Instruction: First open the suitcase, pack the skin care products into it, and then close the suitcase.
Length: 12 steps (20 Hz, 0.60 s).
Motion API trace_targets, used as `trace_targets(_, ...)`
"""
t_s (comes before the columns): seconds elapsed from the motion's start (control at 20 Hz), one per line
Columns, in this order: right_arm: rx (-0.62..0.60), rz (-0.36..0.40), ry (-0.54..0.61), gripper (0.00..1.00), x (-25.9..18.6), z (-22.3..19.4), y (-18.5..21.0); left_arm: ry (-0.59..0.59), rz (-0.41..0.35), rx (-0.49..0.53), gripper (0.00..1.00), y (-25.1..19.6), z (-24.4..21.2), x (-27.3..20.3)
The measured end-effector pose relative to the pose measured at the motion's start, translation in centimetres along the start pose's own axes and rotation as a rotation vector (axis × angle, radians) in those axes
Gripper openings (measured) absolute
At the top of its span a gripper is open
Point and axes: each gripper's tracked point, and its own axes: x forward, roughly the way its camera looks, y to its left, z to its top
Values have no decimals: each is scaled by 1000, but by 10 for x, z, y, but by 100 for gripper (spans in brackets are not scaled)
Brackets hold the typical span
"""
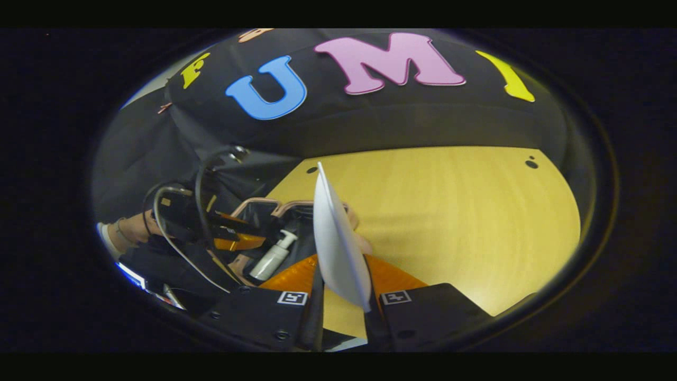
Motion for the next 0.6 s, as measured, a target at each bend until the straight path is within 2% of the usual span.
trace_targets(0.1, 54, 75, 67, 35, 20, -12, 29, -106, -6, -69, 88, 21, 7, -23)
trace_targets(0.2, 87, 124, 155, 35, 48, -33, 50, -164, 48, -109, 96, 58, 0, -34)
trace_targets(0.25, 90, 127, 205, 39, 64, -43, 58, -164, 85, -145, 98, 80, -8, -37)
trace_targets(0.3, 88, 123, 265, 35, 71, -60, 59, -164, 107, -194, 98, 97, -19, -39)
trace_targets(0.4, 92, 114, 395, 36, 85, -86, 62, -135, 122, -307, 99, 129, -44, -41)
trace_targets(0.5, 154, 97, 482, 36, 106, -100, 69, -121, 163, -376, 99, 165, -66, -43)
trace_targets(0.6, 221, 47, 577, 36, 118, -120, 68, -110, 230, -409, 99, 207, -88, -46)
